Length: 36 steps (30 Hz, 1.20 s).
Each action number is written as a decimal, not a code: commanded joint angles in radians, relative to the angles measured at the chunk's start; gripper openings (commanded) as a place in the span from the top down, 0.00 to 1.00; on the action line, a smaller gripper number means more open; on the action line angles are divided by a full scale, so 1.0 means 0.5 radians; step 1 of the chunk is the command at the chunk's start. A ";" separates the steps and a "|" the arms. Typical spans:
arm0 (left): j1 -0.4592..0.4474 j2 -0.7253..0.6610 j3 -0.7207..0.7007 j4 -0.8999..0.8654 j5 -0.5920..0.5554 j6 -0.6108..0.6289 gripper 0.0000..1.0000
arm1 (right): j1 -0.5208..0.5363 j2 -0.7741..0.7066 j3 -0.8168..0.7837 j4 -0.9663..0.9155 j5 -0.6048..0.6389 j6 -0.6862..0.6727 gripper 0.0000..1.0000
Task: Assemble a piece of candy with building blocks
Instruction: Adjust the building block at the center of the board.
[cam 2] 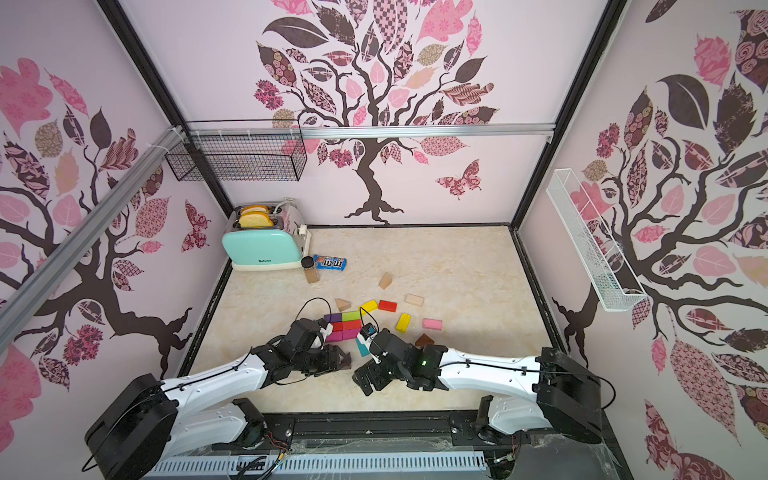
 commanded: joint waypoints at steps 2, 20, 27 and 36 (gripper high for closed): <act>-0.139 0.009 -0.003 0.110 0.041 -0.061 0.47 | 0.003 -0.011 0.006 -0.045 0.057 -0.013 0.01; -0.250 -0.213 0.150 -0.308 -0.171 -0.044 0.46 | -0.019 -0.109 0.030 -0.236 0.093 -0.136 0.01; 0.142 -0.612 0.157 -0.771 -0.171 0.068 0.51 | -0.013 0.121 0.103 -0.088 -0.080 -0.200 0.08; 0.347 -0.606 0.126 -0.784 -0.119 -0.023 0.52 | -0.010 0.436 0.256 0.042 -0.092 -0.269 0.21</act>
